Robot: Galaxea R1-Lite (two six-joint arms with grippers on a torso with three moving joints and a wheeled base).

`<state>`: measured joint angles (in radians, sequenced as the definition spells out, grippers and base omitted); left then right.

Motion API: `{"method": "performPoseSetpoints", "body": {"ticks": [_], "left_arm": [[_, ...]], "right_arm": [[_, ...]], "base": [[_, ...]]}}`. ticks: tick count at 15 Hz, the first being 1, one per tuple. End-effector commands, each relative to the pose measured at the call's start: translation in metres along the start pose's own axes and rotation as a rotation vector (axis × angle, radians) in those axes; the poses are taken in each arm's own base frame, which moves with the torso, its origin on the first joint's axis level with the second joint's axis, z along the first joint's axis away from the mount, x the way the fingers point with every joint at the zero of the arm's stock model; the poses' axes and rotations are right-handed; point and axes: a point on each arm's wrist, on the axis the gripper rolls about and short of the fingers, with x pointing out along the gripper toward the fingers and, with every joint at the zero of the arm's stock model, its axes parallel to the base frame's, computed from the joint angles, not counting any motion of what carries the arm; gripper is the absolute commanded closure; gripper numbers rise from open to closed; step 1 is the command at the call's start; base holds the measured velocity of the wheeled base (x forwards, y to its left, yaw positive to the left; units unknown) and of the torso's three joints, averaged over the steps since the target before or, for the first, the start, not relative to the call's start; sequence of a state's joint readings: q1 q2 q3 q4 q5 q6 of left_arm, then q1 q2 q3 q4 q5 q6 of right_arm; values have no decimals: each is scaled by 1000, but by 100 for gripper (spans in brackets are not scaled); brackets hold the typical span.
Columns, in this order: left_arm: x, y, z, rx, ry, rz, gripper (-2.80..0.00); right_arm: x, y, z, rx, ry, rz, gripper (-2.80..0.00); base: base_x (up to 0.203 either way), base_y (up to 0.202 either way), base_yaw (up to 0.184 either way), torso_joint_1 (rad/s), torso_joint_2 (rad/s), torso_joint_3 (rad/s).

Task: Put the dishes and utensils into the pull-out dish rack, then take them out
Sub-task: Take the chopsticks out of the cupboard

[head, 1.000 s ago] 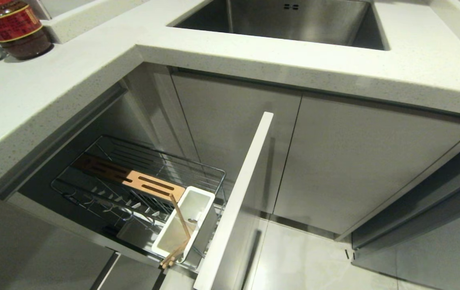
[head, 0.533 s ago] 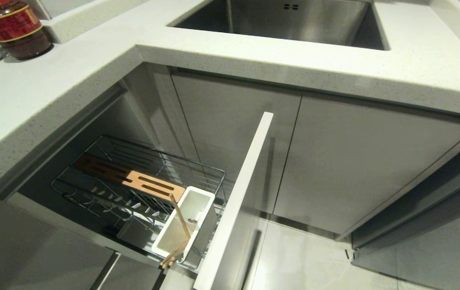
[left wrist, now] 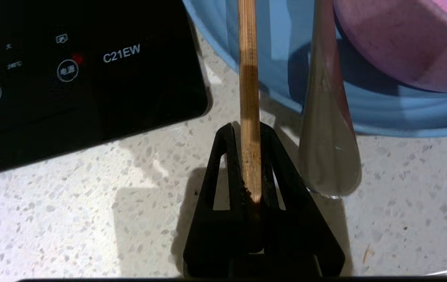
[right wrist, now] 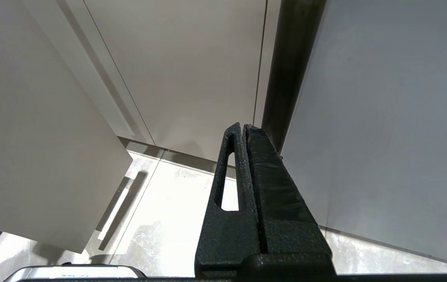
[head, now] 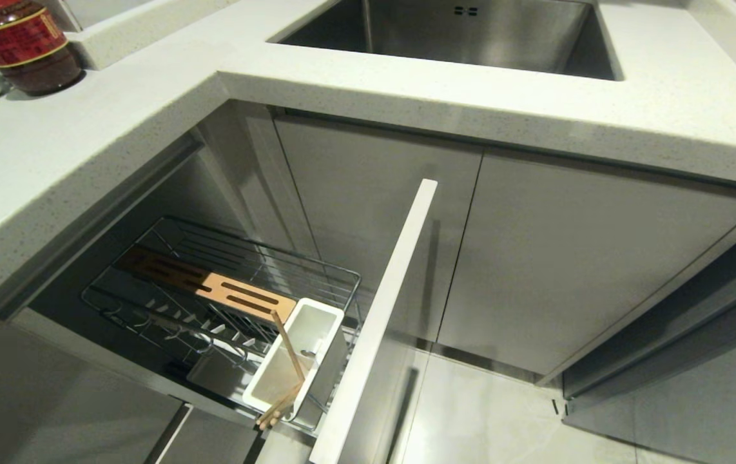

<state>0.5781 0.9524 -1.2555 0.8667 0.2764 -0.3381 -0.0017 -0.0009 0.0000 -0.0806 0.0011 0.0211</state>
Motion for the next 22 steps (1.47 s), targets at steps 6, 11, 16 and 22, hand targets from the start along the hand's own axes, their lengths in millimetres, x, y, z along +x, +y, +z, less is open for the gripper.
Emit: {"method": "performPoseSetpoints", "body": {"ticks": [6,11,16,22], "left_arm": [[7,-5,-1,2,52,-99,-280],[5,-1,-1,1,6,7,-280],[-7,6,-12,8,11,6,-280],[-41,26,-37,52,24,-75,-280]], "right_arm": [[1,0,-7,0,25,0,0],[1,0,-7,0,25,0,0],[1,0,-7,0,25,0,0],[1,0,-7,0,25,0,0]], "base": [[0,0,0,0,0,0],[0,0,0,0,0,0],[0,0,0,0,0,0],[0,0,0,0,0,0]]}}
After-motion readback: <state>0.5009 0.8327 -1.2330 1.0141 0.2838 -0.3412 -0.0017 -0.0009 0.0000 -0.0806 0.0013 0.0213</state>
